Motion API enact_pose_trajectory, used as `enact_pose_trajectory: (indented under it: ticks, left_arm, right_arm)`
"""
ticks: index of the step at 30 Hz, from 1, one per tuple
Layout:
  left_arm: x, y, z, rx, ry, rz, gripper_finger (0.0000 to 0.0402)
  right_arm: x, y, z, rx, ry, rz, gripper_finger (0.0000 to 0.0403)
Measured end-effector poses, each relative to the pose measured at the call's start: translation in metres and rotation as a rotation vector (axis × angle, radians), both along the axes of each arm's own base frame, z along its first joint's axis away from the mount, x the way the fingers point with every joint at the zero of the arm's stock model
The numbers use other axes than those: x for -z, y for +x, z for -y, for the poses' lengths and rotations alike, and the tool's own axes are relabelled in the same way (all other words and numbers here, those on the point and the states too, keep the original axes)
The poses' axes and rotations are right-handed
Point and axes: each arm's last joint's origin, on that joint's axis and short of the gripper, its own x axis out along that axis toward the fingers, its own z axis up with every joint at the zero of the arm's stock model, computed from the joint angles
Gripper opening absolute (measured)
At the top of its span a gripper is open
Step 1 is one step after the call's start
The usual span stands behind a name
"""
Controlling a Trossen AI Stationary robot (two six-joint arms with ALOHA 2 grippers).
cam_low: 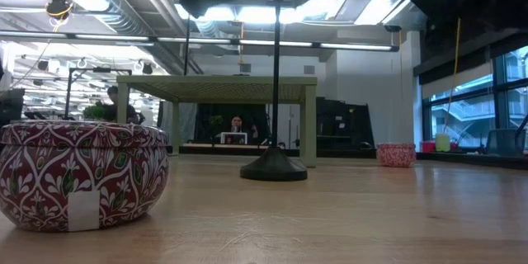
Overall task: Pick & Place candle stick holders
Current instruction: Put the top left black candle holder on the shelf aligned with the other black candle holder
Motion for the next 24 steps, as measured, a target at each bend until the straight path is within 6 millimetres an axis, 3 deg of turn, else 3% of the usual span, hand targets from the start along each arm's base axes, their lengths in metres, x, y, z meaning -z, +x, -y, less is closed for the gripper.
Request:
enact_pose_trajectory:
  ticks: [10,17,24]
  left_arm:
    - [0.006,0.006,0.001,-0.026,-0.02,0.018,0.0207]
    - [0.016,0.013,0.003,-0.025,-0.07,0.014,0.0207]
    - [0.017,0.019,0.005,-0.025,-0.089,0.083,0.0207]
  right_arm:
    - [-0.032,0.039,-0.007,-0.039,-0.08,-0.117,0.0152]
    - [-0.025,0.053,-0.009,-0.033,-0.139,-0.189,0.0152]
    - [-0.023,0.054,-0.009,-0.033,-0.137,-0.199,0.0152]
